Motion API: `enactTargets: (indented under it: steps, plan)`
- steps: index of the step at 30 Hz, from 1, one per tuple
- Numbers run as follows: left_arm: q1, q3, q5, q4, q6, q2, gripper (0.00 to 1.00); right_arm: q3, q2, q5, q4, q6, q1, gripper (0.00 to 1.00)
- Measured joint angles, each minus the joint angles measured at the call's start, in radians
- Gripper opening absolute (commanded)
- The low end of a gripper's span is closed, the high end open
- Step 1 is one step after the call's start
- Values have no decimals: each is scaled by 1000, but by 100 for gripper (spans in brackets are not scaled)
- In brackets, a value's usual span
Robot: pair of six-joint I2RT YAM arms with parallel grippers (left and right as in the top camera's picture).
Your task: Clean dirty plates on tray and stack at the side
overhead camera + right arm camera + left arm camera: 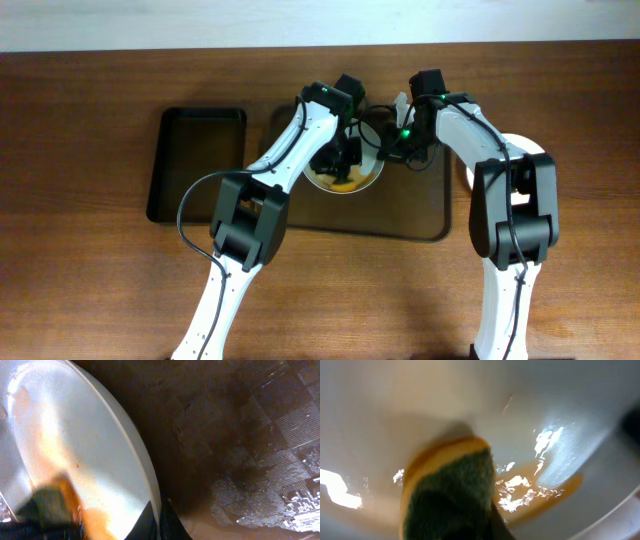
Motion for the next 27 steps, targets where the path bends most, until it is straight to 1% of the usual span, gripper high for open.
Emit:
enactTargets:
  steps: [1,2,3,4,6,8,9,10,12,14,15,17,18,19,20,21,24,26,27]
  plan:
    - [0,3,-46,55,4,0,0,0,0,0,0,0,0,4]
    - [6,14,-143,74,10,0,0,0,0,0,0,0,0,4]
    - [21,38,-222,46,14,5,0,0,0,0,0,0,0,4]
    - [40,98,-271,-25,17,28,0,0,0,0,0,0,0,4]
    - [107,360,-352,-218,24,75,0,0,0,0,1,0,0,4]
    - [126,586,-374,-351,54,79,0,0,0,-2,2,0,0,4]
    - [132,755,-376,-400,86,80,0,0,0,-14,5,-2,-1,4]
    - [139,811,-368,-399,109,39,0,0,0,-25,4,-8,-4,4]
    - [175,819,-352,-404,130,-1,0,0,-4,-35,-3,-11,-8,4]
    - [223,818,-309,-406,133,0,0,-4,-63,7,-90,-2,-5,4]
    - [241,818,-297,-406,134,0,0,-5,-142,45,-138,0,-3,4]
    - [261,818,-280,-407,134,0,0,-3,-364,189,-213,0,19,4]
    - [260,818,-276,-407,134,0,0,1,-439,267,-230,0,42,6]
    - [259,818,-274,-407,134,0,0,1,-466,296,-233,0,58,13]
    - [259,818,-273,-407,134,0,0,2,-477,319,-231,7,76,15]
    - [259,818,-273,-407,134,0,0,2,-463,331,-231,23,89,21]
    - [259,815,-272,-407,134,0,0,2,-324,276,-179,48,78,32]
    - [259,813,-273,-407,134,0,0,2,-185,231,-145,53,77,32]
    - [259,811,-273,-407,134,0,0,2,-145,221,-136,64,77,32]
